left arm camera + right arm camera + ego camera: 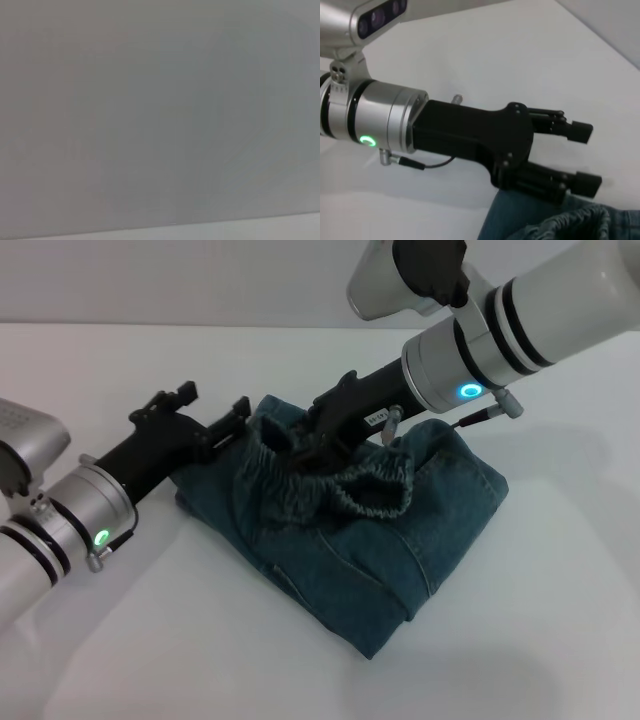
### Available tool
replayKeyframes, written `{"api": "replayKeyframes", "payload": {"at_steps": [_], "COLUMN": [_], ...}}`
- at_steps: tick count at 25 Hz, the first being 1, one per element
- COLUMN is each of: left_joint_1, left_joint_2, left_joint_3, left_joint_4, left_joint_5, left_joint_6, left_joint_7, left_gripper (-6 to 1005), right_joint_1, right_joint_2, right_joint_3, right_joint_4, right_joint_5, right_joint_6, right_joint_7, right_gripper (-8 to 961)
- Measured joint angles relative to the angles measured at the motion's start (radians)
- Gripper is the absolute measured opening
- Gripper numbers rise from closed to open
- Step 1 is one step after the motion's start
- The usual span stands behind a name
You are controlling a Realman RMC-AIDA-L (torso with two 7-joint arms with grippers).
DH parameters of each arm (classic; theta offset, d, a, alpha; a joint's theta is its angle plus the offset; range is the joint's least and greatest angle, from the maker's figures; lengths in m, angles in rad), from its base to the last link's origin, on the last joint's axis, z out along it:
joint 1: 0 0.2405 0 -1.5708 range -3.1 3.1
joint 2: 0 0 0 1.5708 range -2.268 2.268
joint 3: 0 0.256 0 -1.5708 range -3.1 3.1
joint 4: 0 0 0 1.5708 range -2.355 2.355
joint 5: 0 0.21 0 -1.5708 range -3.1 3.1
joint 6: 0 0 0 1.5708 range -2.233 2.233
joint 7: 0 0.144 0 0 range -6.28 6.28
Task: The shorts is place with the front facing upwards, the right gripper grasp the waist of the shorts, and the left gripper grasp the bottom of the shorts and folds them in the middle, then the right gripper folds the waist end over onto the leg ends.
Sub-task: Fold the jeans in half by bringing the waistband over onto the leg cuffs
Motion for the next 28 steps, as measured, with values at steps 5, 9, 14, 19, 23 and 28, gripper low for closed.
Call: {"api": "replayKeyframes", "payload": {"at_steps": [5, 9, 14, 19, 23, 28], "left_joint_1": [0.001, -0.002, -0.003, -0.006, -0.003, -0.007], "left_joint_2": [0.003, 0.004, 0.005, 0.008, 0.009, 0.007], "left_joint_3": [-0.047, -0.088, -0.141, -0.188, -0.211, -0.212], "left_joint_4": [-0.015, -0.028, -0.031, -0.031, -0.031, -0.042], "left_joint_5": [0.0, 0.0, 0.0, 0.0, 0.0, 0.0], "left_joint_6": [0.002, -0.001, 0.0, 0.0, -0.001, -0.002], "left_joint_7": [0.009, 0.036, 0.064, 0.065, 0.072, 0.077], "left_gripper": [832, 832, 832, 831, 831, 831], "right_joint_1": [-0.04, -0.132, -0.213, -0.223, -0.225, -0.225], "right_joint_2": [-0.002, -0.004, -0.005, -0.011, -0.012, -0.013], "right_joint_3": [-0.004, -0.004, 0.016, 0.08, 0.134, 0.158], "right_joint_4": [-0.065, -0.191, -0.298, -0.316, -0.315, -0.302], "right_joint_5": [0.001, 0.002, 0.004, -0.012, -0.07, -0.139], "right_joint_6": [-0.064, -0.104, -0.207, -0.449, -0.532, -0.546], "right_joint_7": [-0.005, -0.016, -0.017, -0.018, -0.02, -0.016], "right_gripper": [485, 485, 485, 485, 485, 485]}}
